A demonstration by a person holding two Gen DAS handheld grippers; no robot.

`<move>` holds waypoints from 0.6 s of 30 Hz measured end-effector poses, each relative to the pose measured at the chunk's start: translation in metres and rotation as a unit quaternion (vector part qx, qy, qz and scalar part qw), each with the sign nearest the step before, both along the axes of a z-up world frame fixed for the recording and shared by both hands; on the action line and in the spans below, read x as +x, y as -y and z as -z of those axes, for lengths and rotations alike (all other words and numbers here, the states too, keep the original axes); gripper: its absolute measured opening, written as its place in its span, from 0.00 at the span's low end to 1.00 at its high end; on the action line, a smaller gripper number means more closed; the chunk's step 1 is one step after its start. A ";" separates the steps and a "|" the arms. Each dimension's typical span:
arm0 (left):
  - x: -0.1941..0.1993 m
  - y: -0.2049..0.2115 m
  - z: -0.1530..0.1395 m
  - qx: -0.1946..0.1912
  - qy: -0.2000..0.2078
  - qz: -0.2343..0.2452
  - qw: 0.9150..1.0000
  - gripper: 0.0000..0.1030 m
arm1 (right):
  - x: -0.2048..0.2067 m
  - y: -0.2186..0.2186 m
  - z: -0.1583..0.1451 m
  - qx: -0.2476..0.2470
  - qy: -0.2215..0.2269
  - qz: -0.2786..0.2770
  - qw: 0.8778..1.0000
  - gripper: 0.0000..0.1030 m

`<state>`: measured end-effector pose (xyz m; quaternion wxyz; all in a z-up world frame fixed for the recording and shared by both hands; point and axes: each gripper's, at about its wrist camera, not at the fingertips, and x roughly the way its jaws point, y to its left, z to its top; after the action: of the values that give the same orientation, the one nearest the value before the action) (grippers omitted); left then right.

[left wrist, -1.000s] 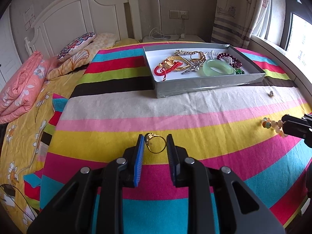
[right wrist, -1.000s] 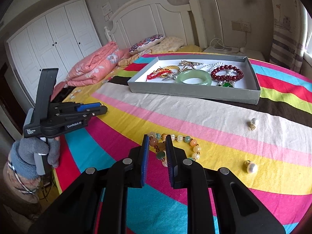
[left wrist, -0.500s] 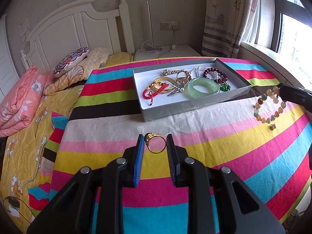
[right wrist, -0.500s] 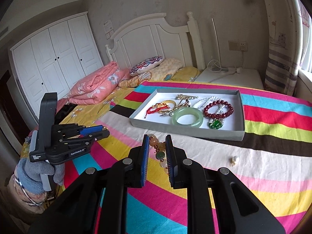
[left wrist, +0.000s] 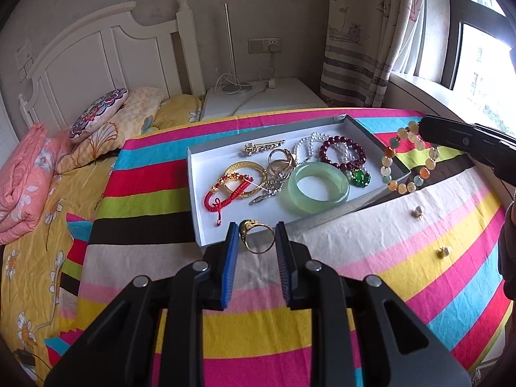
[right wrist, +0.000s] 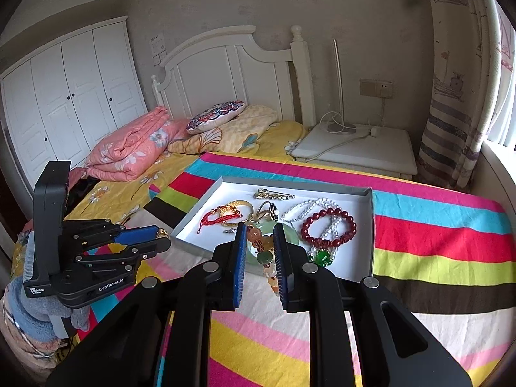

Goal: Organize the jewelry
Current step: 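Lower the gold ring and bead bracelet into the white box and open both tools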

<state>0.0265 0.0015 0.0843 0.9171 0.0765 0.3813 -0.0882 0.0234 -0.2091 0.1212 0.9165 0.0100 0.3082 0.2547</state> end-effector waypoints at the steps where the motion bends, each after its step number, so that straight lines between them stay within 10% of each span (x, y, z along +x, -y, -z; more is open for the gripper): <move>1: 0.004 0.001 0.000 0.000 0.000 -0.001 1.000 0.22 | 0.005 -0.002 0.000 -0.001 -0.001 0.002 1.000 0.17; 18: 0.083 -0.013 0.029 -0.056 -0.056 -0.060 0.995 0.22 | 0.107 -0.078 0.012 0.025 -0.055 0.011 0.998 0.17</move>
<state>0.1091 0.0141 0.0556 0.9010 -0.0036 0.4300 -0.0582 0.1305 -0.1313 0.1087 0.9003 0.0504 0.3520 0.2509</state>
